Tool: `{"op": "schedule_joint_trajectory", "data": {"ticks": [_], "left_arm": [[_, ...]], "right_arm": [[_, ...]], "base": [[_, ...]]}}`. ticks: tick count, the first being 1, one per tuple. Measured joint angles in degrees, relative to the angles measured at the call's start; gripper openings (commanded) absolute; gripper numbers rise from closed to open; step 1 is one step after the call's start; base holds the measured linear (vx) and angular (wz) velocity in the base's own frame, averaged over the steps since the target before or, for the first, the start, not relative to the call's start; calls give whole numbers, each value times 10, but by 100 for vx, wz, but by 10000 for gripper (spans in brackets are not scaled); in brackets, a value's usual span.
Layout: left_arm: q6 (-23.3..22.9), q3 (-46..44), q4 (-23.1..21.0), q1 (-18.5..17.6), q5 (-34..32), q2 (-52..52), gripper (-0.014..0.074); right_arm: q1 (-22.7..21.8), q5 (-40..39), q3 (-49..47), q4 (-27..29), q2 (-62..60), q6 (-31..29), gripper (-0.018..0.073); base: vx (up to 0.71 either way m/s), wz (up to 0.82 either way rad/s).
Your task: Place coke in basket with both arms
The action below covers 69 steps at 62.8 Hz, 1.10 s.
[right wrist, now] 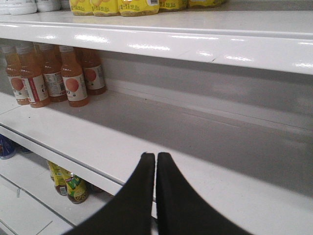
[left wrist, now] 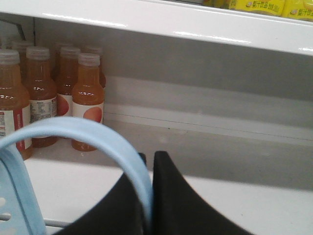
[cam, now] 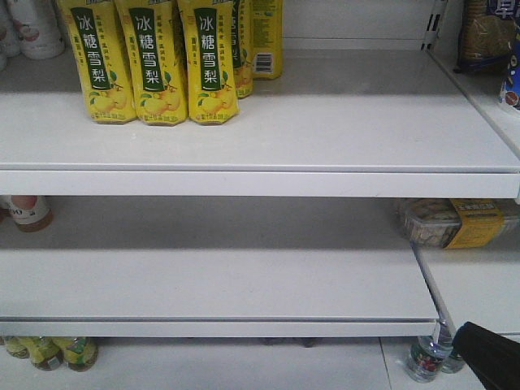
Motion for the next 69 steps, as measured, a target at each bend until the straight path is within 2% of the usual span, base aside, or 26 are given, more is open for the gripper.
{"op": "schedule_joint_trajectory", "data": {"ticks": [20, 26, 32, 39, 48, 60, 69], "left_arm": [[0, 0, 0, 0, 0, 0, -6], [0, 0, 0, 0, 0, 0, -6], [0, 0, 0, 0, 0, 0, -6], [0, 0, 0, 0, 0, 0, -6], [0, 0, 0, 0, 0, 0, -6], [0, 0, 0, 0, 0, 0, -6], [0, 0, 0, 0, 0, 0, -6]], "right_arm": [[0, 0, 0, -1, 0, 0, -5], [-1, 0, 0, -18, 0, -2, -5], [-14, -1, 2, -40, 0, -1, -5], [-49, -20, 27, -63, -1, 21, -5], [-115, -52, 87, -114, -27, 132, -5], [-205, -59, 126, -263, -97, 342, -5], [-253, -62, 126, -357, -135, 425, -5]], "base": [[0, 0], [0, 0], [0, 0], [0, 0], [0, 0], [0, 0], [0, 0]]}}
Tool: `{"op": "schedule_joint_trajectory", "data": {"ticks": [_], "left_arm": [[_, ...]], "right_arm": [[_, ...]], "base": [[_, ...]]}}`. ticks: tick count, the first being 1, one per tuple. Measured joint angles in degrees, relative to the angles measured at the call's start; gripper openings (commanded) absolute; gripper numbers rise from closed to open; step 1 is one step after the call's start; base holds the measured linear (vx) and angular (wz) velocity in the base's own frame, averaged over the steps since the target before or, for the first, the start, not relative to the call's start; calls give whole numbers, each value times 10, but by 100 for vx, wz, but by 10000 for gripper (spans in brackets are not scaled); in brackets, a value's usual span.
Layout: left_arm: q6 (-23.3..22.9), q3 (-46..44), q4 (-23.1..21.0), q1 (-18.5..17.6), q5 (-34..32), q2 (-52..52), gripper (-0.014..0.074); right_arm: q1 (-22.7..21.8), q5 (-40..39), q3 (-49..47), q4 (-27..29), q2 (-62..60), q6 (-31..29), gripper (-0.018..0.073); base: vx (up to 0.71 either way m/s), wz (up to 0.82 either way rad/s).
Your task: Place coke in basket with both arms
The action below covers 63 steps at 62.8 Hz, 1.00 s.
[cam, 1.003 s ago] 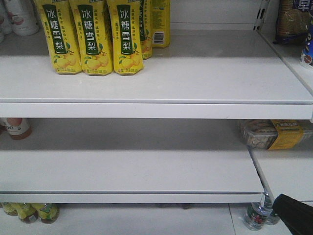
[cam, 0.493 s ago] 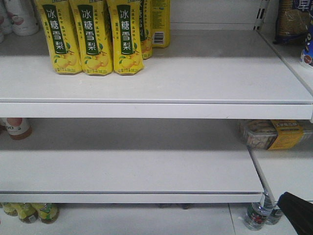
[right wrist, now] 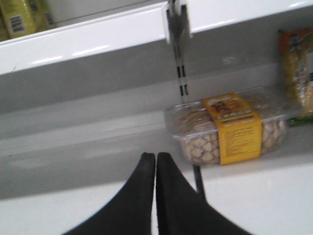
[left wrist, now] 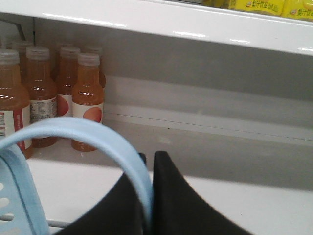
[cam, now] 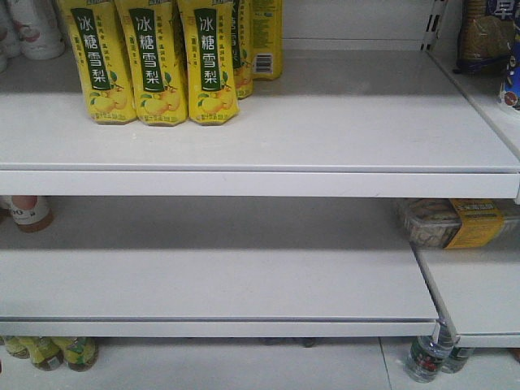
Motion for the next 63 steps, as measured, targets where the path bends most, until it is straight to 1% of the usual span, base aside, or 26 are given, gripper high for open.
{"op": "schedule_joint_trajectory", "data": {"ticks": [4, 8, 18, 32, 63], "left_arm": [[0, 0, 0, 0, -2, 0, -6], [0, 0, 0, 0, -3, 0, -6], [0, 0, 0, 0, -3, 0, -6], [0, 0, 0, 0, -3, 0, -6], [0, 0, 0, 0, -3, 0, -6]], "right_arm": [[-10, -8, 0, -31, -2, 12, -5], [-12, -17, 0, -49, -3, 14, -5], [-12, -53, 0, -67, -3, 17, -5], [-12, -114, 0, -73, -3, 17, -5], [-12, -118, 0, -74, -3, 17, -5]], "base": [[0, 0], [0, 0], [0, 0], [0, 0], [0, 0]]}}
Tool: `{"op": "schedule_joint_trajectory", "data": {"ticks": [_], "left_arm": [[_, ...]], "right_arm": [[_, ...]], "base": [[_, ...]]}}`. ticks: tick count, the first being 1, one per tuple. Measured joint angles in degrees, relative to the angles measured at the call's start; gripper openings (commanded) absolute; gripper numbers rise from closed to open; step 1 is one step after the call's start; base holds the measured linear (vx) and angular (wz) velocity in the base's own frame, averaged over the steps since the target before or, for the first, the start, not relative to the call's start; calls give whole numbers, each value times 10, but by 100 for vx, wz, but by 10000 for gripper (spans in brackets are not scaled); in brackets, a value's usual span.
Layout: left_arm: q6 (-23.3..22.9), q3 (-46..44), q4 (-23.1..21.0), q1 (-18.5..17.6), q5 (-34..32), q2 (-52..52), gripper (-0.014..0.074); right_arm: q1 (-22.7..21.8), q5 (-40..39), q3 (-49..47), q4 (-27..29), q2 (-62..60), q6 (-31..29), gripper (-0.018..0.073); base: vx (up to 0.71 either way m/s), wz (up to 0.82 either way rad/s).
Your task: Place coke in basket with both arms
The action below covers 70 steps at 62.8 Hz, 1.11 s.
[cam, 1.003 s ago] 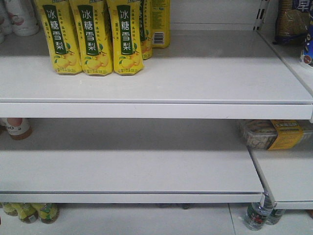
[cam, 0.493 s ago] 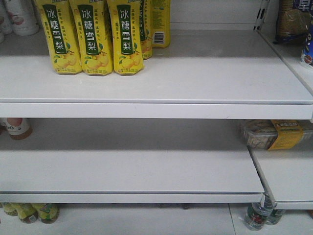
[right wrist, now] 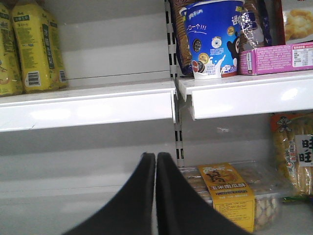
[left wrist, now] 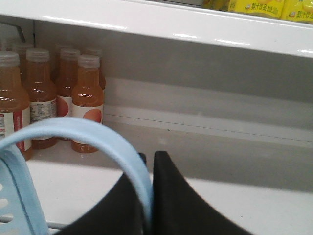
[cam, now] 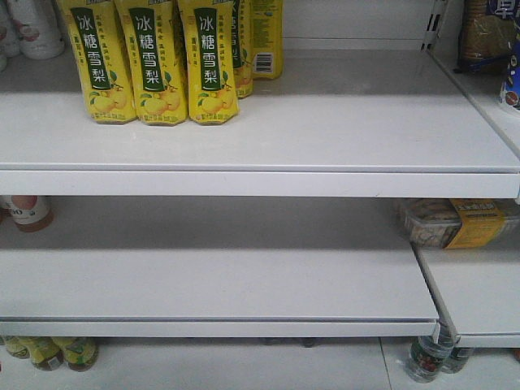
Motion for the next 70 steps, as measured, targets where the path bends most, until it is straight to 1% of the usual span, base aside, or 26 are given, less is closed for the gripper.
{"op": "schedule_joint_trajectory", "data": {"ticks": [70], "left_arm": [[0, 0, 3, 0, 0, 0, -6]], "right_arm": [[0, 0, 0, 0, 0, 0, -5]], "base": [[0, 0]]}}
